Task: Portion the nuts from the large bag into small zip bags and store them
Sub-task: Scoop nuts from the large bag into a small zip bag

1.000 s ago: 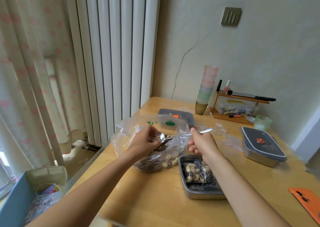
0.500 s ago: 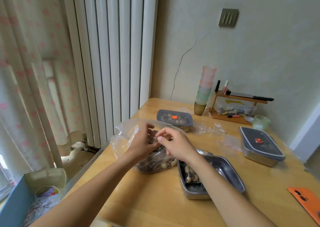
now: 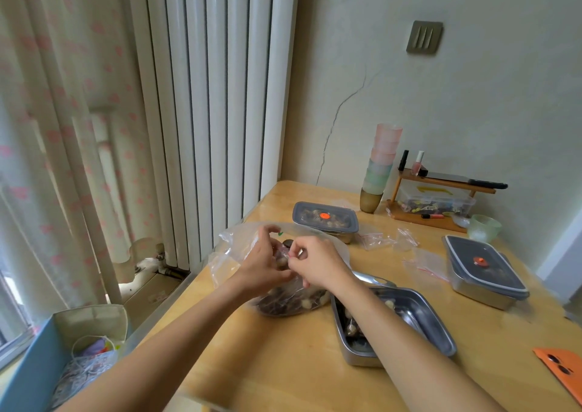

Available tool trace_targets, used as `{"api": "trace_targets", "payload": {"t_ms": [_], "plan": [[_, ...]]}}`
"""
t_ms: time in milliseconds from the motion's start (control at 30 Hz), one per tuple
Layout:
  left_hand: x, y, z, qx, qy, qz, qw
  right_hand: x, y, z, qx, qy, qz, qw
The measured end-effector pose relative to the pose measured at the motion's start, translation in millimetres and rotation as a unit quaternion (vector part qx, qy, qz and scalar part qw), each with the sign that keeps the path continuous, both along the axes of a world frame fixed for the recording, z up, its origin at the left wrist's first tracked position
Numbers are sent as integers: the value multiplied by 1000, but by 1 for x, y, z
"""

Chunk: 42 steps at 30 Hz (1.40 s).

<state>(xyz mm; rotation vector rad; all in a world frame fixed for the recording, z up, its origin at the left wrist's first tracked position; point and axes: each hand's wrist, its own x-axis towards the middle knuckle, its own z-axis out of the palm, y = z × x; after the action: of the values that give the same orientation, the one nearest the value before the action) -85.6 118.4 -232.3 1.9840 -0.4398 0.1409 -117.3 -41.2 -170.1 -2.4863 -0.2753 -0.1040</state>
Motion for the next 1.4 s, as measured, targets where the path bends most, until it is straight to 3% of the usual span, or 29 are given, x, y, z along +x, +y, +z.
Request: {"api": "trace_targets", "payload": {"t_ms": [100,233,400,633,867,1167,1400], "plan": [[1,3,1,-10,15,10,1000,4,-3,-1,36,-48,-18,998],[1,5,1,-32,42,11,999,7,-7,-3,16,-136,11,991],[-3,2,-1,-37,78,18,996,10,-15,-14,-80,-37,1,996],[-4,0,0,-27,67,30,997,7,-18,-10,16,-109,-34,993],[-9,-1,8,-59,54,40,996,8,-22,-13,-34,-24,7,999],[-10,6,20,126,-119,3,985,8,-24,-15,-57,-71,2,996],[-6,7,24,301,-196,83,930,7,-28,-14,-85,-78,4,993]]}}
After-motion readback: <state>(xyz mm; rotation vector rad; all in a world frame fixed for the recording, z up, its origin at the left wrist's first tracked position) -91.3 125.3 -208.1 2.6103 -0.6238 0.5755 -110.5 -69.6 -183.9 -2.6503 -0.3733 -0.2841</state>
